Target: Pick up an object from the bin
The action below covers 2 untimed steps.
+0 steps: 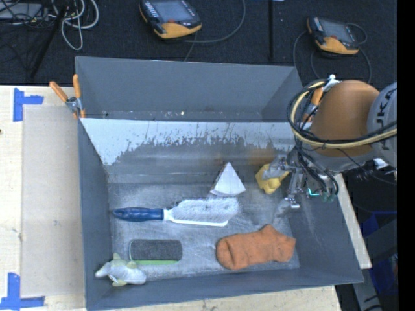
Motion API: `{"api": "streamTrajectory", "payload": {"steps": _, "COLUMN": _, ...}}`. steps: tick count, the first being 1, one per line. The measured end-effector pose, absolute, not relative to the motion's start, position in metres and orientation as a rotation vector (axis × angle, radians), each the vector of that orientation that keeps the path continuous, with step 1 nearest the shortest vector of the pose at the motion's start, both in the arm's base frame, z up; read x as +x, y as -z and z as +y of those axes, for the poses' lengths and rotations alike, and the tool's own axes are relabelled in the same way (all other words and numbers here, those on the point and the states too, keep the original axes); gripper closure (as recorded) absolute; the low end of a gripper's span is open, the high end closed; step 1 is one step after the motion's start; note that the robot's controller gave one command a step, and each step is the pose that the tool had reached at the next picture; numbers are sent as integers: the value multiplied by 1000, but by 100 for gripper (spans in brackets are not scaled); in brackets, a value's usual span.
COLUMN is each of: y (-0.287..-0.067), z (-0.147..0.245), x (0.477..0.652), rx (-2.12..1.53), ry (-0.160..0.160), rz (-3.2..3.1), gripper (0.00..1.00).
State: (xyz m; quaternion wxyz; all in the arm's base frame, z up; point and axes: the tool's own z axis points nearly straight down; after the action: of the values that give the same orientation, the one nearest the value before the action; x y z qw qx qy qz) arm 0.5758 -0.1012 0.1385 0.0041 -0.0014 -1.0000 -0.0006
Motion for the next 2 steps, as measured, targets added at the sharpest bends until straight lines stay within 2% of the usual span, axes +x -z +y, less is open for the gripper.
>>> {"api": "streamTrajectory", "payload": {"steps": 1, "y": -143, "z": -101, "x": 578, "rx": 0, "ry": 0, "rz": -3141, "gripper": 0}}
{"api": "streamTrajectory", "payload": {"steps": 2, "y": -103, "z": -29, "x": 587, "rx": 135, "ry": 0, "rz": -3139, "gripper": 0}}
